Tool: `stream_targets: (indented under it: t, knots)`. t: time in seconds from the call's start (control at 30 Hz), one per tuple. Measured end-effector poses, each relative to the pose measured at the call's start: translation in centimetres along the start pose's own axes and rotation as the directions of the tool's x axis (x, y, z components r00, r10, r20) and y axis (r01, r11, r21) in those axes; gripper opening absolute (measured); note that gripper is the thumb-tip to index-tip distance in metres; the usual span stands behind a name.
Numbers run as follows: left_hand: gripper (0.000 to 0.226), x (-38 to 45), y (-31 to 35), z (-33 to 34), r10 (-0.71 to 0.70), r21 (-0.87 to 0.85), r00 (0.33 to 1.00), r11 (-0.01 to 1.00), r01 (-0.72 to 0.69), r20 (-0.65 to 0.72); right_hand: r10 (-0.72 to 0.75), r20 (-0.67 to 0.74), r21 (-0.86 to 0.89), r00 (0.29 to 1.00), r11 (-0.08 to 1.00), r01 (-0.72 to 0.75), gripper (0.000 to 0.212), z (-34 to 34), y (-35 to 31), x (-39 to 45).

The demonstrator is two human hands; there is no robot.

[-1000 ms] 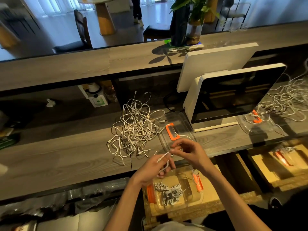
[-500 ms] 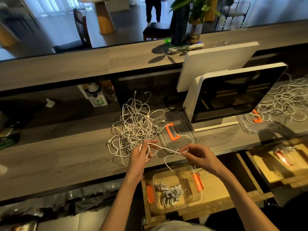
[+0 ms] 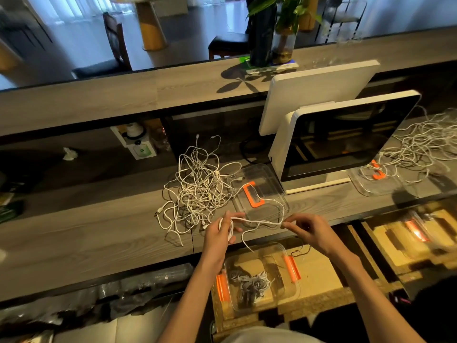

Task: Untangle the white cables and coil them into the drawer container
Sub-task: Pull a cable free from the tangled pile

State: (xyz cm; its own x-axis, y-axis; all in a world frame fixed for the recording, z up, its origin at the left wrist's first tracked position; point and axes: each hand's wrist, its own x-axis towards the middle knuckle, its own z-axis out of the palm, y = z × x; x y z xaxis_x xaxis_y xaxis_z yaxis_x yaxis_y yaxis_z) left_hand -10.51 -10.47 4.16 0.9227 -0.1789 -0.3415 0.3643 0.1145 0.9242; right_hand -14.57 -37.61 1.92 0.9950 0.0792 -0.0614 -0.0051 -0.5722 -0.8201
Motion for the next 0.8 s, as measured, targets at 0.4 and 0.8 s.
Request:
stream_targets:
  t: [0.4, 0.8]
  knots:
    - [0.046, 3.2, 1.8, 3.1, -0.122, -0.543, 0.992, 0.836, 0.083, -0.037, 0.099, 0.045, -0.001, 0.994, 0.995, -0.099, 0.036, 0.0, 2.8, -0.7]
    - [0.037, 6.9, 0.7, 4.6, -0.004, -0.178, 0.962, 0.983, -0.046, -0.273, 0.044, 0.135, 0.222, 0.99, 0.972, -0.073, 0.02, -2.2, 1.1, -1.0]
